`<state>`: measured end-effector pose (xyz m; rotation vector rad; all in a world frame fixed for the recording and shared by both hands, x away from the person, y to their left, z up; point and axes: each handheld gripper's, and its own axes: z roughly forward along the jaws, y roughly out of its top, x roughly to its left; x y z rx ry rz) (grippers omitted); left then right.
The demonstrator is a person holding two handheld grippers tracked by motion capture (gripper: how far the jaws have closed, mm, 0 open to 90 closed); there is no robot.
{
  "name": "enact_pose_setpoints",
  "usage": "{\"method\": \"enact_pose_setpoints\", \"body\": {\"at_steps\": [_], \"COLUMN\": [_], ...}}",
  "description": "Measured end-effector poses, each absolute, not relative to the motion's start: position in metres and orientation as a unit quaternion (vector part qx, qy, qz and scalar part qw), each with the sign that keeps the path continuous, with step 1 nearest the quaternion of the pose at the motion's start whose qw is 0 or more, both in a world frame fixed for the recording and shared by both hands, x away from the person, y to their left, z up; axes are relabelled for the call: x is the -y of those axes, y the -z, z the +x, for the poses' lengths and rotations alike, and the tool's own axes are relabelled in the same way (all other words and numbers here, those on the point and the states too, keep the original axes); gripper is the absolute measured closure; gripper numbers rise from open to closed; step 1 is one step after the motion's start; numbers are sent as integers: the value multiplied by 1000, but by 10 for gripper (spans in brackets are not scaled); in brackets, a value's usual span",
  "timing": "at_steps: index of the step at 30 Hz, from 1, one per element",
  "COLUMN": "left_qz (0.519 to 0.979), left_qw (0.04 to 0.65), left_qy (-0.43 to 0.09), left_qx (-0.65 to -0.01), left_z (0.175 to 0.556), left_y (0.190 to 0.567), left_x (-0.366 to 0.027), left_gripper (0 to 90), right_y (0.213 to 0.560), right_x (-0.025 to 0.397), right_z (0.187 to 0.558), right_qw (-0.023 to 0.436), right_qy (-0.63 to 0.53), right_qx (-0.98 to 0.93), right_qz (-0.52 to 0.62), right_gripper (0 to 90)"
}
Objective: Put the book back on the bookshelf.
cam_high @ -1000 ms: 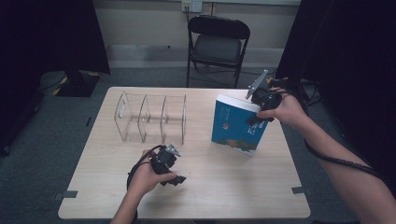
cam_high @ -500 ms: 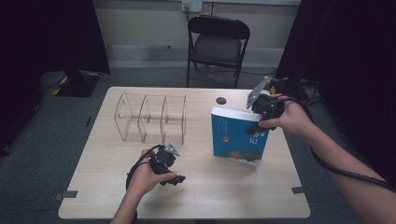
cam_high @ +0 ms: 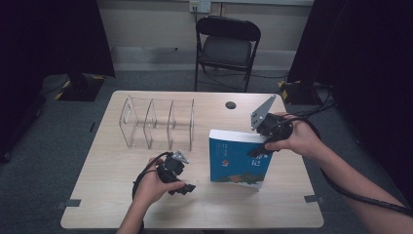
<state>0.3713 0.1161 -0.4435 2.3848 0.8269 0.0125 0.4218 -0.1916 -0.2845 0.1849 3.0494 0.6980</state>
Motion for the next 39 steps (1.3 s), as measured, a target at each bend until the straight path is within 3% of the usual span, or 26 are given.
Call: {"method": "enact_pose_setpoints", "body": {"at_steps": [14,39], "left_qz": [898,917], "left_qw": [313,290], "left_qy": [-1,0], "left_qx": [-309,-272], "left_z": [371,376], "left_y": [449,437], "left_x": [-108,-93], "left_gripper": [174,231], "right_y": [292,289], "right_x": [204,207], "right_z": [418,411], "right_qw": [12,31], "right_qy": [-231,-227], "right_qx": [-971,-972], "right_qz": [54,59], "right_gripper": [602,546]}}
